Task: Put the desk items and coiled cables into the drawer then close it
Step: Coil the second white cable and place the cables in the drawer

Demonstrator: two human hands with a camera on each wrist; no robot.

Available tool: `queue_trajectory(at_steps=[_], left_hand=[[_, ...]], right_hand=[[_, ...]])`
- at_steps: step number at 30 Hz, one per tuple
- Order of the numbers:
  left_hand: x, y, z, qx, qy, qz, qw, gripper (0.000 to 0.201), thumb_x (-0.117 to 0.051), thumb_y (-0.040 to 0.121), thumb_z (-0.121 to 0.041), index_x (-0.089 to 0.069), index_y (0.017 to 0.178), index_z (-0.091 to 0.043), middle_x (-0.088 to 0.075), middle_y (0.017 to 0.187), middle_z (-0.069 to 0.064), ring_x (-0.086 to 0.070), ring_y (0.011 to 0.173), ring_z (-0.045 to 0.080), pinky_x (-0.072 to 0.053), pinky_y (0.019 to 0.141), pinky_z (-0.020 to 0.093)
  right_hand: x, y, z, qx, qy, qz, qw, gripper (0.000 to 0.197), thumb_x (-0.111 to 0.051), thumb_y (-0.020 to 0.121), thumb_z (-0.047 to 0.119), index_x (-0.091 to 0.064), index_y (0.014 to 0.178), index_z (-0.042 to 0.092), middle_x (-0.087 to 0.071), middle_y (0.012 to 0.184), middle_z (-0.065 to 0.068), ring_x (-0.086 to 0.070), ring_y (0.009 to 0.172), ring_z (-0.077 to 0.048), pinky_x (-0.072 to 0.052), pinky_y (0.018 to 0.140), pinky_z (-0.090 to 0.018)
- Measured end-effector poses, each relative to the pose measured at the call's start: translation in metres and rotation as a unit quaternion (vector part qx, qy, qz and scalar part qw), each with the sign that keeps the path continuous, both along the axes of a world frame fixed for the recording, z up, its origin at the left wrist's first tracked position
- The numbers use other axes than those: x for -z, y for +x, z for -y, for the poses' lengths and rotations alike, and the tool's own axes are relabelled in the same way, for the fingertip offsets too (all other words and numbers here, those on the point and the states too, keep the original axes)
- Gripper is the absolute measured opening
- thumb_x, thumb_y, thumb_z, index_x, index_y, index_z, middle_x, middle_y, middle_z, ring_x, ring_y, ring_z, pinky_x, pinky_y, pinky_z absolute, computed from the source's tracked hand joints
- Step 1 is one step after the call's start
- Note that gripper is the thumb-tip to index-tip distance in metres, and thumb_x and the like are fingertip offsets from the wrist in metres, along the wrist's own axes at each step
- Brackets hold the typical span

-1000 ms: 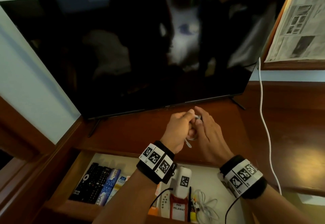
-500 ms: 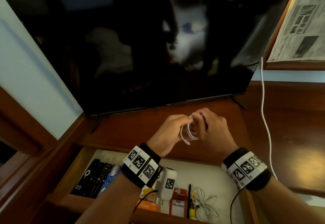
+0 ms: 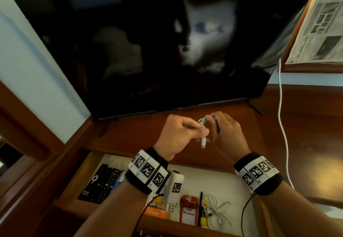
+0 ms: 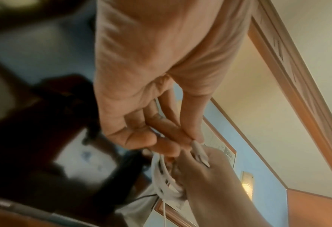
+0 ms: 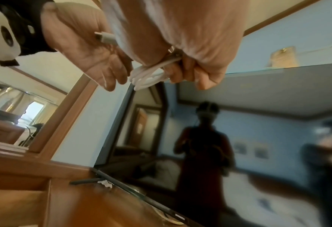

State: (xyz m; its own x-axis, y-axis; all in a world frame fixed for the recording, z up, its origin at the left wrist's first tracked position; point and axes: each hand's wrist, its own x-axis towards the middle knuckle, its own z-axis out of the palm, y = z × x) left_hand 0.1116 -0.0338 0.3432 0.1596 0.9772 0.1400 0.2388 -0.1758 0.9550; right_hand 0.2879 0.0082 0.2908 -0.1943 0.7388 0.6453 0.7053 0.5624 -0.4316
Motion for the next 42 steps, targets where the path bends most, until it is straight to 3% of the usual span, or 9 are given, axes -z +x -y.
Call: queue_trajectory(at_steps=[4, 11, 15, 19, 25, 29, 33, 38, 42], left_hand=[[0.012, 0.012, -0.007, -0.058, 0.004, 0.04, 0.998, 0.015, -0.088, 0.08, -0.013, -0.078, 0.083, -0.003, -0.076, 0.077, 0.008, -0.067, 0.062, 0.009, -0.052, 0.061, 0.019], [0.035, 0.009, -0.024, -0.1, 0.034, -0.064, 0.992, 0.031, -0.088, 0.077, -0.039, -0.062, 0.087, -0.023, -0.068, 0.078, -0.009, -0.06, 0.062, 0.006, -0.048, 0.055, 0.023], [0.047, 0.016, -0.026, -0.086, 0.066, -0.103, 0.989, 0.008, -0.072, 0.093, -0.027, -0.069, 0.087, -0.022, -0.071, 0.076, -0.005, -0.066, 0.061, 0.012, -0.05, 0.049, 0.028], [0.062, 0.028, -0.027, -0.174, 0.135, -0.255, 0.941, 0.025, -0.063, 0.096, -0.021, -0.054, 0.072, -0.02, -0.057, 0.071, -0.008, -0.05, 0.055, 0.013, -0.032, 0.048, 0.024], [0.061, 0.014, -0.028, 0.013, 0.02, -0.133, 0.991, 0.027, -0.055, 0.101, -0.025, -0.06, 0.078, -0.012, -0.05, 0.064, -0.001, -0.039, 0.055, 0.016, -0.033, 0.056, 0.038], [0.049, 0.003, -0.013, 0.1, -0.023, -0.116, 0.988, 0.029, -0.044, 0.111, -0.032, -0.063, 0.094, -0.017, -0.053, 0.07, -0.021, -0.047, 0.065, 0.001, -0.038, 0.068, 0.022], [0.057, -0.007, -0.016, 0.105, -0.022, -0.138, 0.985, 0.033, -0.043, 0.11, -0.034, -0.061, 0.108, -0.006, -0.045, 0.08, 0.004, -0.039, 0.069, 0.021, -0.035, 0.067, 0.038], [0.06, -0.016, -0.023, 0.081, -0.052, -0.14, 0.985, 0.025, -0.045, 0.11, -0.027, -0.068, 0.106, -0.017, -0.04, 0.064, -0.011, -0.032, 0.053, 0.009, -0.029, 0.054, 0.024], [0.063, -0.02, -0.025, 0.113, -0.085, -0.111, 0.984, 0.027, -0.044, 0.111, -0.017, -0.07, 0.104, -0.013, -0.049, 0.063, -0.003, -0.044, 0.058, 0.013, -0.04, 0.061, 0.025]], right_hand=[[-0.005, -0.008, 0.006, -0.037, -0.026, -0.089, 0.995, 0.011, -0.058, 0.101, 0.015, -0.066, 0.097, 0.01, -0.066, 0.077, 0.005, -0.059, 0.055, -0.004, -0.045, 0.052, -0.01], [-0.007, -0.005, 0.016, -0.07, -0.085, -0.157, 0.982, 0.018, -0.053, 0.104, 0.017, -0.068, 0.097, 0.01, -0.066, 0.071, 0.006, -0.065, 0.059, -0.01, -0.047, 0.049, -0.015], [-0.005, -0.009, 0.02, -0.078, -0.088, -0.154, 0.981, 0.019, -0.052, 0.105, 0.016, -0.068, 0.096, 0.011, -0.067, 0.073, 0.003, -0.062, 0.06, -0.011, -0.042, 0.05, -0.013], [0.001, -0.015, 0.021, -0.083, -0.107, -0.147, 0.98, 0.018, -0.053, 0.105, 0.018, -0.069, 0.101, 0.012, -0.069, 0.076, 0.004, -0.065, 0.062, -0.01, -0.05, 0.049, -0.021], [0.005, -0.002, 0.015, -0.066, -0.151, -0.114, 0.98, 0.021, -0.047, 0.107, 0.022, -0.063, 0.096, 0.015, -0.064, 0.076, 0.008, -0.06, 0.065, -0.007, -0.041, 0.054, -0.012], [0.007, 0.007, 0.007, -0.071, -0.187, -0.088, 0.976, 0.025, -0.04, 0.108, 0.03, -0.058, 0.095, 0.017, -0.055, 0.064, 0.006, -0.045, 0.047, -0.009, -0.034, 0.044, -0.017], [0.002, 0.019, 0.004, -0.111, -0.233, -0.03, 0.966, 0.029, -0.031, 0.11, 0.035, -0.052, 0.094, 0.024, -0.049, 0.063, 0.002, -0.037, 0.049, -0.009, -0.033, 0.047, -0.024], [0.003, 0.032, 0.003, -0.149, -0.289, 0.112, 0.939, 0.02, -0.032, 0.11, 0.026, -0.045, 0.125, 0.026, -0.052, 0.07, 0.001, -0.036, 0.05, -0.009, -0.035, 0.047, -0.022], [0.002, 0.037, 0.004, -0.139, -0.291, 0.063, 0.944, 0.037, -0.037, 0.109, 0.022, -0.043, 0.146, 0.023, -0.055, 0.053, 0.009, -0.034, 0.038, -0.007, -0.033, 0.041, -0.019]])
